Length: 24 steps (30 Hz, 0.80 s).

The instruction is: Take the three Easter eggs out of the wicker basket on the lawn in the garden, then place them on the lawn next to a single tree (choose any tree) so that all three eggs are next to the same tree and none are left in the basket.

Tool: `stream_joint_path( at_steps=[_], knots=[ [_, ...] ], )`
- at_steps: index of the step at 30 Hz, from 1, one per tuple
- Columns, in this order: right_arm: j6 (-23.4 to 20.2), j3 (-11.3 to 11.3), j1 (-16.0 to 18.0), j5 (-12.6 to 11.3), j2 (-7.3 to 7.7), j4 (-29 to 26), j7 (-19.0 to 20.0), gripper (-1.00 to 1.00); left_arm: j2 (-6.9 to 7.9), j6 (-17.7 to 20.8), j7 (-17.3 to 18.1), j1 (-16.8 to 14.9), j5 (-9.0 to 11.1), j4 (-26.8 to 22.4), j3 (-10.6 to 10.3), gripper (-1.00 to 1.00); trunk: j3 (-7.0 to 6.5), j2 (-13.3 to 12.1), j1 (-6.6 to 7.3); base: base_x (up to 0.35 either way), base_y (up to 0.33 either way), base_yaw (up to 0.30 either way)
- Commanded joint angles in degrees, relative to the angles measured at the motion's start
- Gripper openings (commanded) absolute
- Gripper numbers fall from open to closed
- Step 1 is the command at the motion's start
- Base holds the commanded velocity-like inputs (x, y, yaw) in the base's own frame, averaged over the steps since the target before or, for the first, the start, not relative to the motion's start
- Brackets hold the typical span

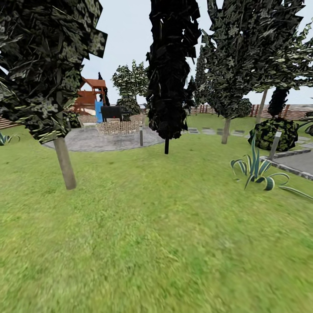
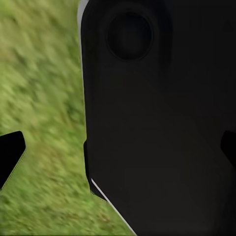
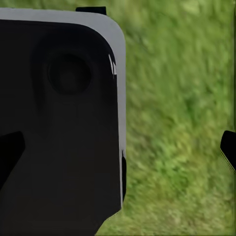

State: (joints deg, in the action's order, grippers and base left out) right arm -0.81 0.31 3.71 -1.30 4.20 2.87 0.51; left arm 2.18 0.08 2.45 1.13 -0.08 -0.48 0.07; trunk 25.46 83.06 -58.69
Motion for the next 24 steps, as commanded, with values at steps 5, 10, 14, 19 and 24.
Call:
stream_joint_path(
  at_steps=[5,10,14,19,24],
  knots=[
    [-0.07,0.04,0.07,-0.19,0.00,0.09,-0.06,1.00,0.02,0.01,0.19,0.01,-0.01,-0.05,0.02,1.00,0.04,0.02,-0.04,0.338,0.000,0.000],
    [-0.07,0.04,0.07,-0.20,0.01,0.06,-0.04,1.00,0.02,0.01,0.19,0.01,-0.05,-0.05,0.02,1.00,0.04,0.02,-0.04,0.338,0.000,0.000],
    [-0.07,0.04,0.07,-0.15,0.00,0.06,-0.04,1.00,0.02,0.01,0.19,0.01,-0.09,-0.05,0.02,1.00,0.04,0.02,-0.04,0.338,0.000,0.000],
    [-0.01,0.04,0.07,-0.12,-0.06,0.09,0.10,1.00,0.02,0.01,0.19,0.01,-0.09,-0.05,0.02,1.00,0.04,0.02,-0.04,0.338,0.000,-0.093],
    [0.02,0.04,0.07,-0.11,-0.06,0.12,0.35,1.00,0.02,0.01,0.19,0.01,-0.09,-0.05,-0.03,1.00,0.04,0.02,-0.04,0.338,0.000,-0.286]
  ],
)
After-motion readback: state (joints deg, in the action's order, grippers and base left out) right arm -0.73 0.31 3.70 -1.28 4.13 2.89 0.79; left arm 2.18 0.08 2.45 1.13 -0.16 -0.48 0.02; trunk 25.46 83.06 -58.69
